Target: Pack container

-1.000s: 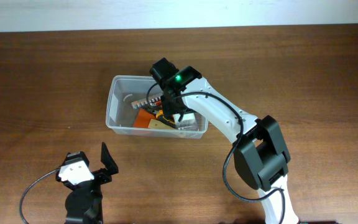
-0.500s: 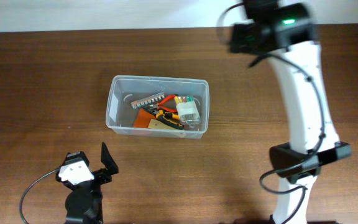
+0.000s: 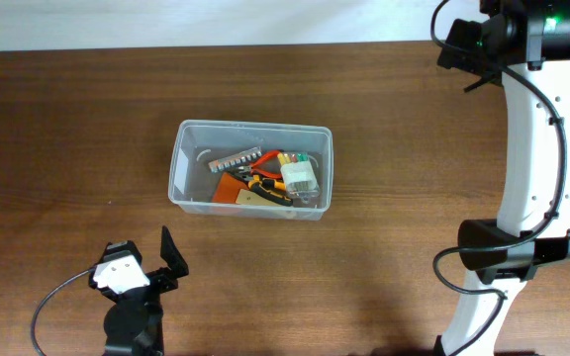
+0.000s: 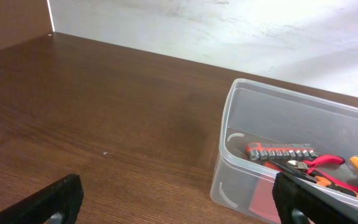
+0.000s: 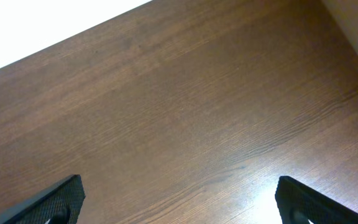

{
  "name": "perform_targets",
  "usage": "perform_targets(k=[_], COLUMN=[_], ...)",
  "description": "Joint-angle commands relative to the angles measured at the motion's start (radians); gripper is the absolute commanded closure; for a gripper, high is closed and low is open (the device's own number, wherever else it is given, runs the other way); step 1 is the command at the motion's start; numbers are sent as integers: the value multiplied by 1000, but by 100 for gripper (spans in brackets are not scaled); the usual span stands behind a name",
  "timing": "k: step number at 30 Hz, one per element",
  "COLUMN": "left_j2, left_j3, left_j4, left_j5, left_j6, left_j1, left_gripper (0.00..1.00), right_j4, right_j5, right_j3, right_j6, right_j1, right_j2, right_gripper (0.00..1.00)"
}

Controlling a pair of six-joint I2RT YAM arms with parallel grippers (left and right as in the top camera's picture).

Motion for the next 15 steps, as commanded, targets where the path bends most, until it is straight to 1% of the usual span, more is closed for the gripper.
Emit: perform_targets(k=[1,6,7,10,12,15], left_j2=[-8,-8,-8,-8,-8,-8], left_j3=[-3,-3,-3,-3,-3,-3], left_j4=[-2,-2,-2,-2,-2,-2], left_j5=[-3,-3,-3,-4,-3,-3], left_j6=[9,9,9,9,9,9], left_j1=[-3,-3,-3,-3,-3,-3], left_gripper=[1,1,1,1,1,1], right_j4=[0,0,0,0,0,-3], right_j5=[-6,-5,-5,-5,-5,-4], right_j3=[19,19,19,19,12,-25], right_j6=[1,1,1,1,1,1], right_j1=[5,12,12,12,12,13], right_j2=[-79,-401,-519,-650,-803,-936], right_gripper=[1,1,1,1,1,1])
